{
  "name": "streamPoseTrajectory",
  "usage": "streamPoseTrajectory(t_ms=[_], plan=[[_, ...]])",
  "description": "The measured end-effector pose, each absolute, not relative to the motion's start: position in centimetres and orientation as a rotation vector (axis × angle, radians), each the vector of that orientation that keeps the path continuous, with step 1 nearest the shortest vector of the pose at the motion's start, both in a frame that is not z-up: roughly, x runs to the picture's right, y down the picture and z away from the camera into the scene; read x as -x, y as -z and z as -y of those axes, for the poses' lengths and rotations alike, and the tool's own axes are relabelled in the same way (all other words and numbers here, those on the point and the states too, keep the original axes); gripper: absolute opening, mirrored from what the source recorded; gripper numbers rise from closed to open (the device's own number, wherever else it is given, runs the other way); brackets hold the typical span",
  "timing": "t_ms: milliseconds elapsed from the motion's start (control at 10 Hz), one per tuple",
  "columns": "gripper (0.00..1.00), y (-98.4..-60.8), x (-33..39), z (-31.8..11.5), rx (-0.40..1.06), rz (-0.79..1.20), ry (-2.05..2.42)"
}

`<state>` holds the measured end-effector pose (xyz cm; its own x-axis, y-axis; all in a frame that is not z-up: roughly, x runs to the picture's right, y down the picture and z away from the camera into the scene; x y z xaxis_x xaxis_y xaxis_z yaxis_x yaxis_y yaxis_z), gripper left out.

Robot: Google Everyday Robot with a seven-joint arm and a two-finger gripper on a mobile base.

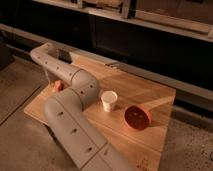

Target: Place the pepper on the white sponge

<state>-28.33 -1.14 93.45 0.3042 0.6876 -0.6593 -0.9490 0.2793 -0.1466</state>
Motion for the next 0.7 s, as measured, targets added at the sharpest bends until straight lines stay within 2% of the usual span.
streamPoseTrajectory(t_ms=[200, 300, 700], plan=[[0.06, -93.5, 28.3, 1.3, 0.587, -0.524, -1.166], [0.01, -93.4, 28.3, 1.5, 0.586, -0.523, -1.167], [0.00, -91.5, 28.3, 3.5, 0.538, -0.529, -1.166]])
